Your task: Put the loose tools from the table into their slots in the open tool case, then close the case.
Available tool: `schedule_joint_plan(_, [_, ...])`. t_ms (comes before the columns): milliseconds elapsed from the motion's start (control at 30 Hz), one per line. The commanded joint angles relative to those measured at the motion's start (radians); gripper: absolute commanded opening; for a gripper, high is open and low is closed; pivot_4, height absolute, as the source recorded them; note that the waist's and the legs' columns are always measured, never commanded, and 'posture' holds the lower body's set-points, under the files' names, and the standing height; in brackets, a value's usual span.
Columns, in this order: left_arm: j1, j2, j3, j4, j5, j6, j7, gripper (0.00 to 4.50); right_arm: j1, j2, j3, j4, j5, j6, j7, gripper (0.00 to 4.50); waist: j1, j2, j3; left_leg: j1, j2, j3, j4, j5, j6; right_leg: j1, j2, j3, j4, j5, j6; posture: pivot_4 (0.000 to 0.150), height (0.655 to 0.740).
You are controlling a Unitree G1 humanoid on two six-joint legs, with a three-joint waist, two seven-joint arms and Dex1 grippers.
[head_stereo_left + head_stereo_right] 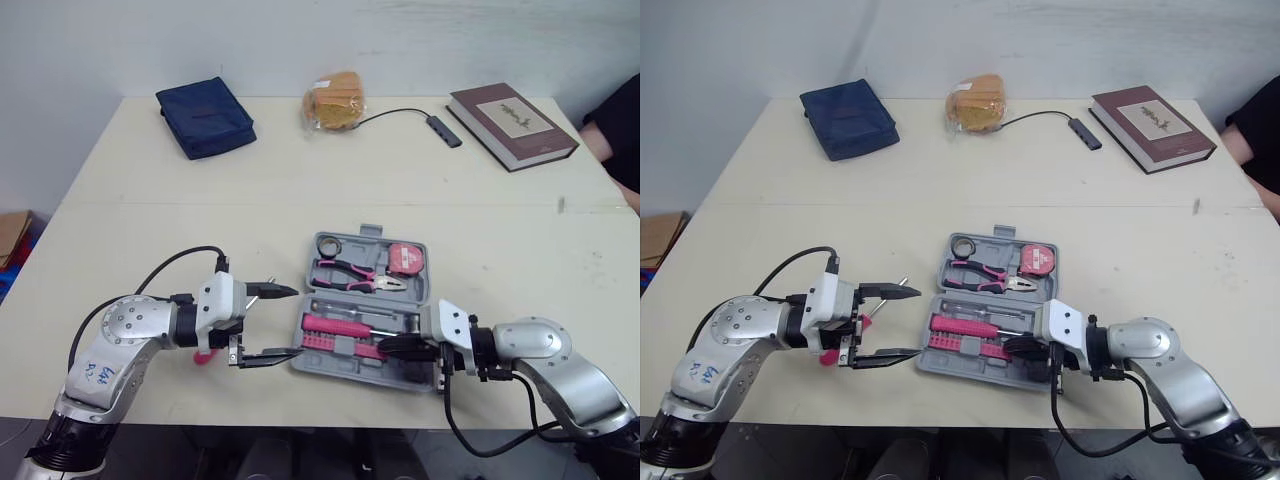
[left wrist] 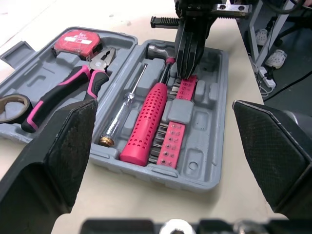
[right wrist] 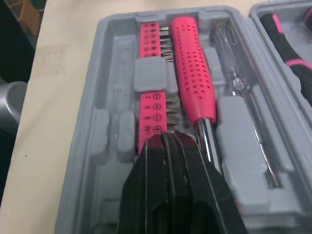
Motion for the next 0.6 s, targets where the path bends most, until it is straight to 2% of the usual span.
schedule_joint_plan(33, [-0.005, 0.024, 0.001, -0.005, 0.012, 0.002, -0.009, 4.50, 0.006, -0.009, 0.063, 0.031, -0.108, -0.025, -0.023, 0.03, -0.003, -0.001, -0.001, 0.001, 0.000, 0.000, 0.000, 0.000, 0.000, 0.001, 0.000, 0.000, 0.000, 0.000, 0.000, 0.150, 0.7400])
schedule_joint_plan(200, [-0.003, 0.023, 0.007, 0.005, 0.018, 0.004, 0.004, 4.50, -0.003, 0.016, 0.056, 0.001, -0.104, -0.033, -0.046, 0.03, -0.011, -0.004, -0.002, 0.003, 0.001, 0.000, 0.000, 0.000, 0.000, 0.003, 0.000, 0.000, 0.001, 0.000, -0.001, 0.150, 0.7400])
schedule_joint_plan(300, [0.027, 0.012, 0.052, 0.043, 0.019, -0.010, 0.034, 4.50, 0.036, 0.079, -0.091, -0.034, 0.075, -0.080, -0.052, 0.03, -0.013, -0.003, -0.002, 0.003, 0.001, -0.001, 0.000, 0.000, -0.001, 0.002, 0.000, 0.000, 0.002, -0.001, -0.001, 0.150, 0.7400])
schedule_joint_plan(367, [0.060, 0.025, 0.079, 0.079, 0.035, -0.033, 0.036, 4.50, 0.069, 0.082, -0.187, -0.028, 0.134, -0.101, -0.044, 0.03, -0.015, -0.002, -0.001, 0.002, 0.001, 0.000, -0.001, 0.000, -0.001, 0.001, 0.000, 0.000, 0.002, -0.001, -0.001, 0.150, 0.7400])
schedule_joint_plan(467, [0.125, 0.038, 0.135, 0.140, 0.069, -0.098, 0.048, 4.50, 0.117, 0.044, -0.327, 0.040, 0.102, -0.208, -0.048, 0.03, -0.016, -0.001, -0.001, 0.001, 0.000, 0.000, -0.001, 0.000, 0.000, 0.001, 0.000, 0.001, 0.001, -0.001, -0.001, 0.150, 0.7400])
schedule_joint_plan(533, [0.162, 0.055, 0.171, 0.176, 0.102, -0.151, 0.051, 4.50, 0.111, 0.015, -0.419, 0.104, 0.133, -0.172, -0.064, 0.03, -0.015, -0.002, -0.001, 0.001, 0.000, 0.001, -0.001, -0.001, 0.000, 0.001, 0.000, 0.001, 0.001, 0.000, -0.001, 0.150, 0.7400])
schedule_joint_plan(600, [0.192, 0.069, 0.210, 0.209, 0.130, -0.195, 0.066, 4.50, 0.105, -0.005, -0.507, 0.179, 0.156, -0.208, -0.049, 0.65, -0.015, -0.002, -0.001, 0.001, 0.000, 0.000, -0.001, -0.001, 0.000, 0.001, 0.000, 0.001, 0.001, 0.000, -0.001, 0.150, 0.7400])
